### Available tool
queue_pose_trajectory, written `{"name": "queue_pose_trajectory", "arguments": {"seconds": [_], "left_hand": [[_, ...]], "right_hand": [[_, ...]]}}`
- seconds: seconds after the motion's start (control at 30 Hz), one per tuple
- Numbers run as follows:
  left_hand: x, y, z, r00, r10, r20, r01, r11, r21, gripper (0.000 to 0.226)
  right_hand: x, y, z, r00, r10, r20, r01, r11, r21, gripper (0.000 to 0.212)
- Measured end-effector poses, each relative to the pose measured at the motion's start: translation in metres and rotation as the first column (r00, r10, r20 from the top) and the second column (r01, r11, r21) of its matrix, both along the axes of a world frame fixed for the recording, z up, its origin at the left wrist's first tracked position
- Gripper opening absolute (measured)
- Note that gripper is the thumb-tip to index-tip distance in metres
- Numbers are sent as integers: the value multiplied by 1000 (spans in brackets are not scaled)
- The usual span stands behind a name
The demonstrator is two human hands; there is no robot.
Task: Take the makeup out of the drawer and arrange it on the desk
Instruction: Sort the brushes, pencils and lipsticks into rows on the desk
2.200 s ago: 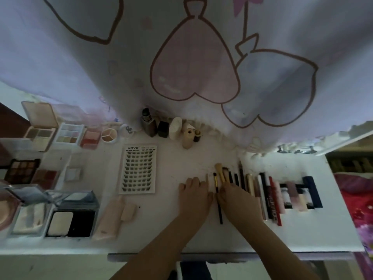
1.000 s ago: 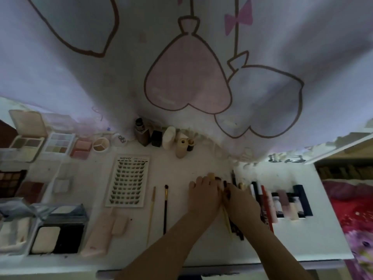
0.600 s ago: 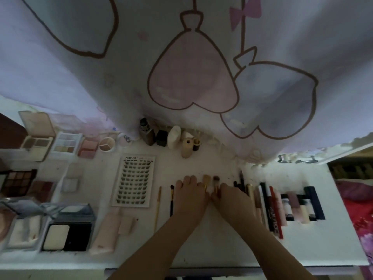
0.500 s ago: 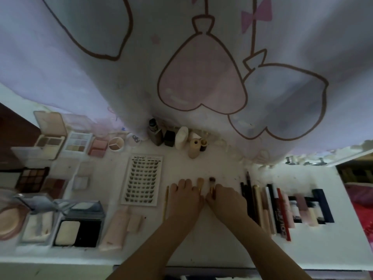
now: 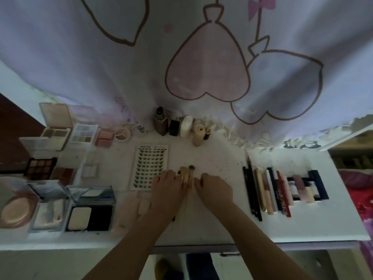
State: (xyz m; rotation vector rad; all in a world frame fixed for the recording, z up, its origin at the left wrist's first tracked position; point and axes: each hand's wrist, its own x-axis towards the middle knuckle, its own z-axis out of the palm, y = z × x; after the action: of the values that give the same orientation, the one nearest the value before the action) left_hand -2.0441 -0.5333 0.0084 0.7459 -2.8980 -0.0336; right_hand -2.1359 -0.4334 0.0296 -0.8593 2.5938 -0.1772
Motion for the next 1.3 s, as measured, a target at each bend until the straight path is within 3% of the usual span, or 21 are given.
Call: {"name": "queue_pose_trajectory", "arguments": {"seconds": [0.13, 0.3, 0.43, 0.6, 0.73, 0.87, 1.0, 1.1, 1.23, 1.3], "left_hand": [[-16, 25, 15, 997, -71, -1, 71, 996, 46, 24], [-55, 87, 20, 982, -187, -12, 183, 943, 277, 18], [-99, 126, 11, 987, -122, 104, 71, 914, 399, 30], [-115, 145, -1, 955, 2, 296, -125, 909, 397, 32], [-110, 147, -2, 936, 102, 337, -232, 898, 375, 30], [-106, 146, 2, 924, 123, 362, -266, 887, 378, 27], [-98, 141, 13, 941, 171, 291, -301, 817, 492, 26], [-86, 129, 27, 985, 124, 122, -174, 683, 709, 26], [-64, 100, 54, 995, -97, 27, 56, 753, 655, 10], [-58, 88, 68, 970, -239, 41, 177, 814, 554, 17]], "right_hand": [[-26, 50, 14, 988, -131, -84, 130, 991, -17, 26], [-65, 100, 24, 972, -202, -118, 202, 979, -14, 26], [-84, 114, 18, 987, -53, -150, 72, 989, 129, 37], [-93, 118, 16, 998, -22, -63, 27, 997, 71, 30], [-93, 112, 12, 999, 18, 35, -18, 1000, -18, 27], [-96, 104, 12, 999, 45, 23, -44, 999, -23, 28], [-104, 101, 21, 998, 56, 14, -56, 997, -46, 25], [-113, 102, 40, 974, 192, 120, -170, 970, -176, 34], [-118, 105, 72, 819, 529, 222, -518, 848, -110, 31], [-115, 104, 87, 754, 617, 227, -619, 782, -69, 30]]}}
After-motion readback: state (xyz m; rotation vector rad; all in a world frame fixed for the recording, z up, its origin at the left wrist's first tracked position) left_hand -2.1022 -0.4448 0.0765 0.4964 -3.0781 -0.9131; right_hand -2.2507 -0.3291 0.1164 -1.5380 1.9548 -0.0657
